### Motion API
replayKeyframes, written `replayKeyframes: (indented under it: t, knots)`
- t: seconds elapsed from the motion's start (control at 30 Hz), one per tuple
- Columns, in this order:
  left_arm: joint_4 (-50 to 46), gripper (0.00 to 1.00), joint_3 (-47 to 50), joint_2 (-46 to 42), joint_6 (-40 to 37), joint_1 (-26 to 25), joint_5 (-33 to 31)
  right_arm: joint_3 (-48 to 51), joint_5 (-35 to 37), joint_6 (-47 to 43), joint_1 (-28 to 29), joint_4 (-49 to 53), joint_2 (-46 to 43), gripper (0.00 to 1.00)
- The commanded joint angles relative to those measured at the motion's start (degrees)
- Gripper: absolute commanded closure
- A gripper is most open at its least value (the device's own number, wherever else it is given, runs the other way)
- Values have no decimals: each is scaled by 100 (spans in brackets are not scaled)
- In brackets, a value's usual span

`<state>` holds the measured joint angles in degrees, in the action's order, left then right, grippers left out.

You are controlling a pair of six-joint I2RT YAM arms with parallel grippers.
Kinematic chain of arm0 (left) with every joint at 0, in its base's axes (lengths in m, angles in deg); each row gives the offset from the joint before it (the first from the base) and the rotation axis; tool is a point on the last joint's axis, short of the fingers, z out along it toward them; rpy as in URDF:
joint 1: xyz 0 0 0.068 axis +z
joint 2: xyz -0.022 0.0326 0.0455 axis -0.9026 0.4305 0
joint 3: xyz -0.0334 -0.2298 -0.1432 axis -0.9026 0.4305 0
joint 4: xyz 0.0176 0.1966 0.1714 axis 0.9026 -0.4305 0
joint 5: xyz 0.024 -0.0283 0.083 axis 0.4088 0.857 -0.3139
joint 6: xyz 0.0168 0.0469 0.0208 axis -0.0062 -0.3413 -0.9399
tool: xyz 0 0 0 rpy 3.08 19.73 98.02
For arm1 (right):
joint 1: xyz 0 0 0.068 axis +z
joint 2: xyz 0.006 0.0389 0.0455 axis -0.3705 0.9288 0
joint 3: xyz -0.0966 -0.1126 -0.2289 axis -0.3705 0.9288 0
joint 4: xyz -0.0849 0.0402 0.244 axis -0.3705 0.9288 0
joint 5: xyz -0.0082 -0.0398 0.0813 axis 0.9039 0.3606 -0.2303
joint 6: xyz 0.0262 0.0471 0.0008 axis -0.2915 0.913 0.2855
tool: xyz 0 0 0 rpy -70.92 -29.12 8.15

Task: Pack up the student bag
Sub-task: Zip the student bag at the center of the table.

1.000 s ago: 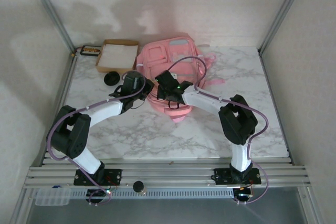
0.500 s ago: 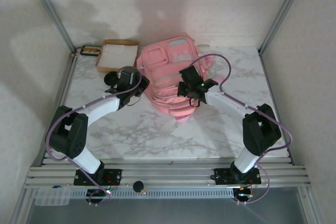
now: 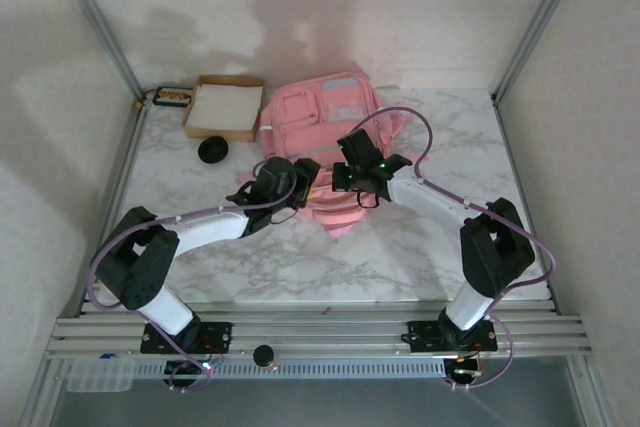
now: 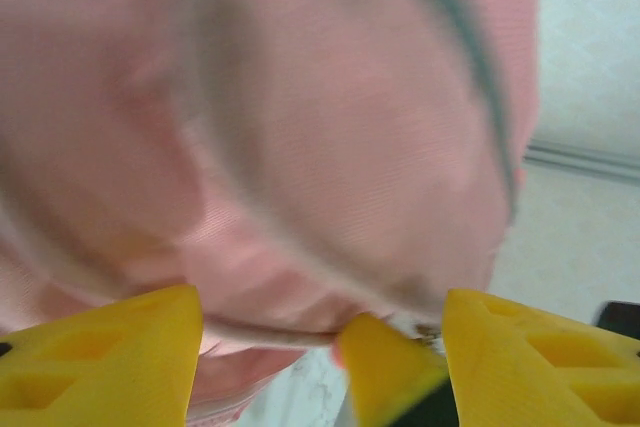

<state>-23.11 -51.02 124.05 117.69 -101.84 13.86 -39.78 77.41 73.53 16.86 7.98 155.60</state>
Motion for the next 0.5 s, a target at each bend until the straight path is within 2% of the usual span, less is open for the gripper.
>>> replayKeyframes:
  t: [0.0,0.17,0.3,0.47]
  knots:
    - [280,35,321,-158,977,-154,-497,78,-275,-119,24,-181,-71,100]
    - [521,37,143,163,1239,-120,-738,135,-369,-168,24,-290,-20,100]
    - [1202,45,178,142,1349,-180,-770,244,-446,-155,23,-358,-57,100]
    - [717,45,209,-423,1441,-264,-784,292,-460,-183,15,-406,-30,100]
